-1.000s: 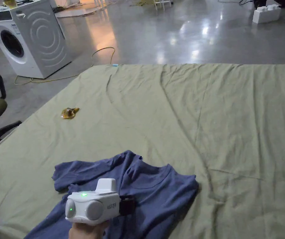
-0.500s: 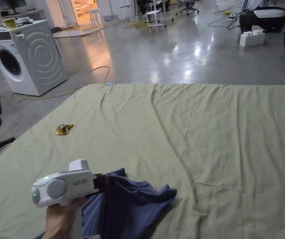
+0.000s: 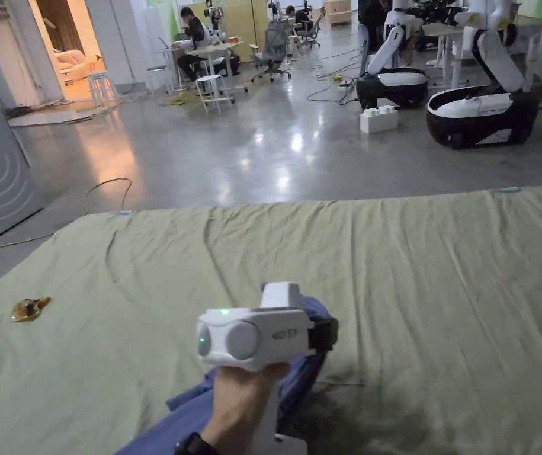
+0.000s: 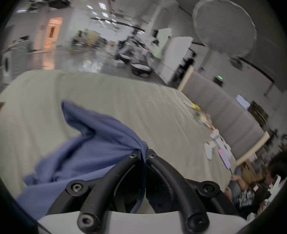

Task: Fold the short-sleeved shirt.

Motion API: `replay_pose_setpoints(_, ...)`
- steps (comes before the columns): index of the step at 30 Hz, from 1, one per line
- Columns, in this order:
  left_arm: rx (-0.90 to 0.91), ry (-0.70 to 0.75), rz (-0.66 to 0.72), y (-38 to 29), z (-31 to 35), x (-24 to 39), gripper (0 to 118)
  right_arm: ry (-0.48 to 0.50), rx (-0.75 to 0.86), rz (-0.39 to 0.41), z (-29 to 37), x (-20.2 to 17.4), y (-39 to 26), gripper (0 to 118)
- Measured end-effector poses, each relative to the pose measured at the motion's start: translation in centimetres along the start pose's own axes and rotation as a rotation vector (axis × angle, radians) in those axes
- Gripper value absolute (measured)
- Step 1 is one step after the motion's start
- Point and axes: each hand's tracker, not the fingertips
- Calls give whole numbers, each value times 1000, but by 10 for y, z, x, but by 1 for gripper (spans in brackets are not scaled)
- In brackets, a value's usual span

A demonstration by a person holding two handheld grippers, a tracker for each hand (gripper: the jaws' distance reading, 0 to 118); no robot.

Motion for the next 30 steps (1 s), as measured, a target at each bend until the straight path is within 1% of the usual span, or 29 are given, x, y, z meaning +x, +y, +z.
replay_pose_setpoints(2,-81,-117,-35,-35,-31,58,5,-46,0,-13,9,13,-4,0)
replay_pose_setpoints(5,-198,-271,-121,-82,-63,120,4,-98,-8,-31,20,30,-10,0)
replay_pose_setpoints(8,-296,-376,-130,-134,-80,170,5,-141,-19,-52,28,42,-18,0)
replay_pose_setpoints(10,-342,-411,-152,-165,-86,192,5,-155,-28,-67,31,46,-24,0)
replay_pose_setpoints(11,-348,-402,-188,-176,-87,198,5,-156,-33,-72,32,47,-27,0)
replay_pose_setpoints(14,-347,-400,-240,-200,-79,202,5,-146,-56,-86,27,43,-32,0)
replay_pose_setpoints(15,-335,-401,-240,-199,-77,199,5,-137,-60,-88,25,40,-33,0)
replay_pose_setpoints(16,-320,-392,-237,-195,-76,195,8,-123,-61,-88,21,36,-32,0)
replay_pose_setpoints(17,-311,-382,-208,-186,-73,187,18,-103,-58,-86,17,31,-30,0)
replay_pose_setpoints(18,-282,-365,-171,-183,-59,178,39,-79,-48,-81,13,25,-27,0)
replay_pose_setpoints(19,-250,-348,-150,-171,-47,170,68,-43,-28,-68,9,17,-23,0)
replay_pose_setpoints(20,-168,-314,-149,-155,-30,161,78,-12,-5,-52,5,9,-17,0)
replay_pose_setpoints(22,-40,-284,-125,-129,18,140,78,52,31,-20,-4,-7,-6,0)
replay_pose_setpoints(24,115,-204,-128,-103,76,124,78,107,76,1,-11,-24,6,0)
replay_pose_setpoints(27,307,-81,-169,-86,165,106,78,187,130,28,-15,-48,23,0)
replay_pose_setpoints(29,415,44,-225,-84,217,103,78,228,176,36,-14,-60,32,0)
replay_pose_setpoints(30,441,111,-262,-87,230,104,78,244,195,42,-13,-65,36,0)
